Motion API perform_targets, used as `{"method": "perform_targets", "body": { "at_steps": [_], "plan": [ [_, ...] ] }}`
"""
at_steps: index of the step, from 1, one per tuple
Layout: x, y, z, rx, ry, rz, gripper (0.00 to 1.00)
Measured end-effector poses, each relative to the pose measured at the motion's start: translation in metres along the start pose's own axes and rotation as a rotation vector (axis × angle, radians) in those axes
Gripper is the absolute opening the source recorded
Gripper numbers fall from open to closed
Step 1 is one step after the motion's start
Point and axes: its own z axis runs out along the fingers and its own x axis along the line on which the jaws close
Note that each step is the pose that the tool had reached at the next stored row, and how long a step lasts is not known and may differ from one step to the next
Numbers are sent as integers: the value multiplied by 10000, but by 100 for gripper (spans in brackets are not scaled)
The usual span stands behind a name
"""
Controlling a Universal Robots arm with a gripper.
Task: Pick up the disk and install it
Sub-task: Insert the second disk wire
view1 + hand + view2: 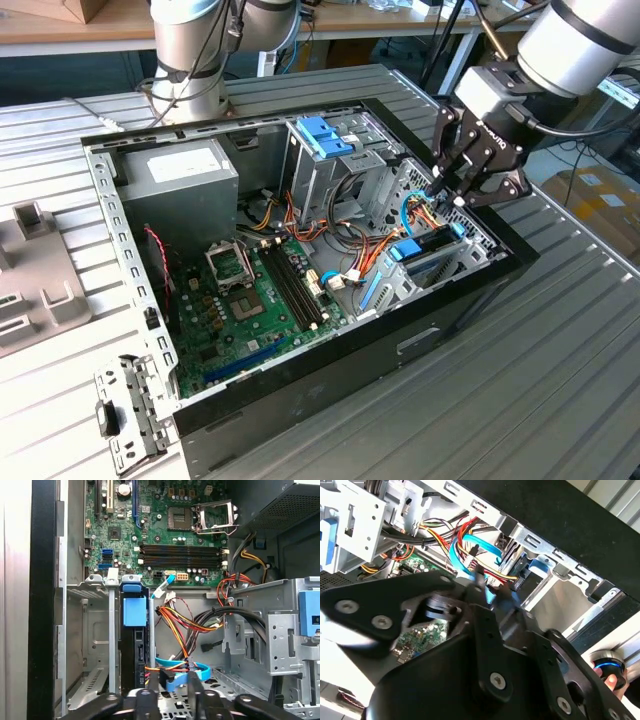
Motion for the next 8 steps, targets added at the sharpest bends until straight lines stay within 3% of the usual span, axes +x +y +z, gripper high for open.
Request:
{"method": "perform_targets", "body": {
  "at_steps": [4, 8],
  "plan": [
    [0, 0, 2, 0, -1, 0, 16],
    [0, 0, 3, 0, -1, 0, 16]
  ]
}}
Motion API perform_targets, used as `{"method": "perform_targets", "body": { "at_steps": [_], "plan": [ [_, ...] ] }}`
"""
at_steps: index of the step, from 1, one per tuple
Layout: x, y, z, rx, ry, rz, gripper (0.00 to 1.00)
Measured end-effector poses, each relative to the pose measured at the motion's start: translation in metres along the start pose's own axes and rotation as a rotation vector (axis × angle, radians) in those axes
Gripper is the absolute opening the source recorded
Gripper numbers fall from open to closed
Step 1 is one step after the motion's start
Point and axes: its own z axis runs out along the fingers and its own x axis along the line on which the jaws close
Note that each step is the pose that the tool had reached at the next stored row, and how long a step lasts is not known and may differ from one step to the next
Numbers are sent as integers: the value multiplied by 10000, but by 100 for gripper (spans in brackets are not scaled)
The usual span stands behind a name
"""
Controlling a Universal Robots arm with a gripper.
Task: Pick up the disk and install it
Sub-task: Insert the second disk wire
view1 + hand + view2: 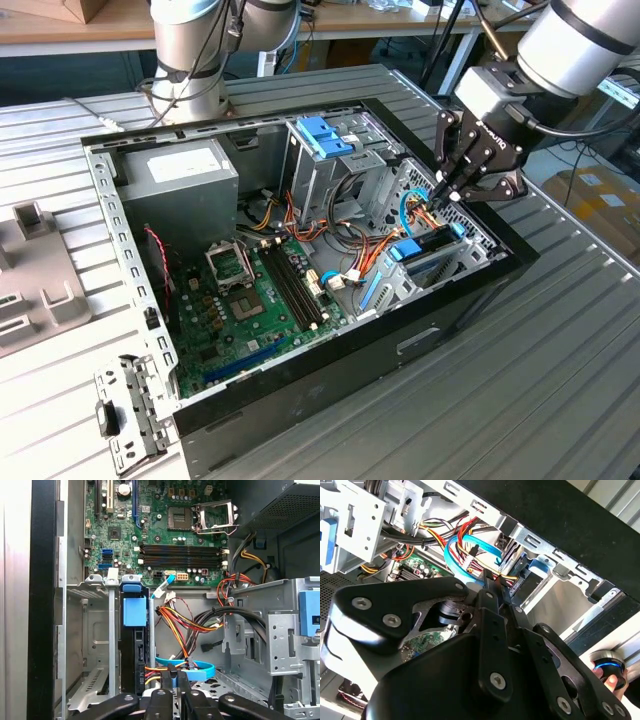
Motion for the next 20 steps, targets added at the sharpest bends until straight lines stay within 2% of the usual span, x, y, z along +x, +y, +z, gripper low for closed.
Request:
{"method": "perform_targets", "body": {
  "at_steps": [3, 5, 9, 12, 17, 20],
  "plan": [
    [1, 7, 4, 0, -4, 0, 16],
    [6, 67, 17, 0, -1, 0, 16],
    [34, 110, 62, 0, 2, 0, 16],
    [81, 116, 83, 0, -1, -1, 16],
    [195, 117, 117, 0, -2, 0, 16],
    [230, 114, 135, 0, -2, 1, 16]
  ]
}}
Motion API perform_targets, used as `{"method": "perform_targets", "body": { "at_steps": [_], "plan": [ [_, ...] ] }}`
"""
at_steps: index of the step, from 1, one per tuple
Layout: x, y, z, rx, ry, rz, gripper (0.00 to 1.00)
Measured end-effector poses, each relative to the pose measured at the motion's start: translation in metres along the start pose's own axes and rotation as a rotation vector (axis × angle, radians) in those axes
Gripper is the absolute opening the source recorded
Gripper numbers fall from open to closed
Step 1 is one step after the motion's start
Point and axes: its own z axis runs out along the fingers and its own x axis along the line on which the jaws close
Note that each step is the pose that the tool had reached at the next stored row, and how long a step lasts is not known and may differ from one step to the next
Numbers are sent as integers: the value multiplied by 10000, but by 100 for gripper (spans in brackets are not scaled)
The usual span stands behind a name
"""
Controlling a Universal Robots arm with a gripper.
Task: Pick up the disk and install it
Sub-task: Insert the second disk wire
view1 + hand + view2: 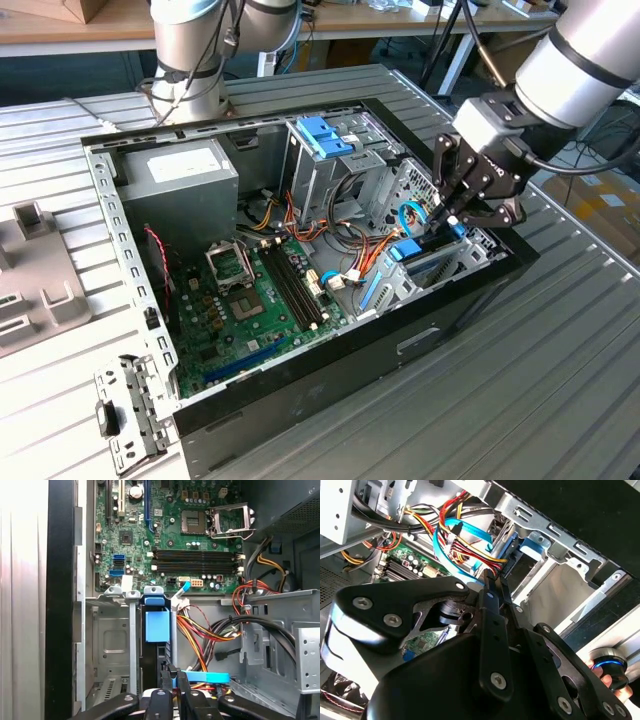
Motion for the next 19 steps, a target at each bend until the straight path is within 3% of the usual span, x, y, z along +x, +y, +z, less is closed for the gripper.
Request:
{"method": "perform_targets", "body": {
  "at_steps": [11, 19],
  "plan": [
    [31, 12, 28, 0, 0, -1, 16],
    [31, 16, 10, 0, 1, 0, 16]
  ]
}}
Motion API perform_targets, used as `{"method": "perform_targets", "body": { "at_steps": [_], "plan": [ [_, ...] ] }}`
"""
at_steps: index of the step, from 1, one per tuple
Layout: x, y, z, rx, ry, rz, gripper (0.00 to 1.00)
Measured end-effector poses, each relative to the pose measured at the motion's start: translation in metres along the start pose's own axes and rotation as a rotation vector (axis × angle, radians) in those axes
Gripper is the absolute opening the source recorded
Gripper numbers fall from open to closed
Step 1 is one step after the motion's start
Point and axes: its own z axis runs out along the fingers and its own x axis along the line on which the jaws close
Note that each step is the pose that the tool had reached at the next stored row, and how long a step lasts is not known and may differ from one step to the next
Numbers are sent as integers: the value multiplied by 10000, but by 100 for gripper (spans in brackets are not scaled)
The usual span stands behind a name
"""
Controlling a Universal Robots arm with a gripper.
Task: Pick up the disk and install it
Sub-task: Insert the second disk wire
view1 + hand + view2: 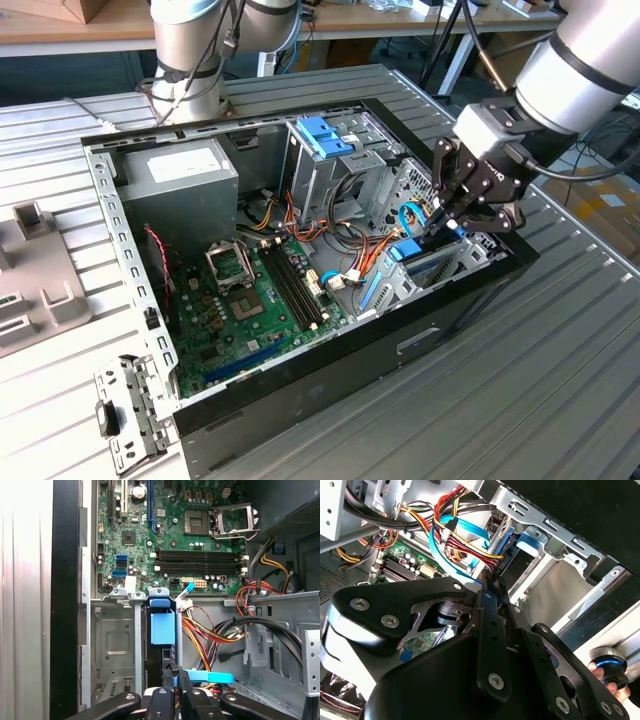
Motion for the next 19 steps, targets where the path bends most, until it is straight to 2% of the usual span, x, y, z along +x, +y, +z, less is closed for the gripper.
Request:
{"method": "perform_targets", "body": {
  "at_steps": [12, 19],
  "plan": [
    [61, -8, 4, 0, 1, -2, 16],
    [84, 37, 12, 0, 1, 0, 16]
  ]
}}
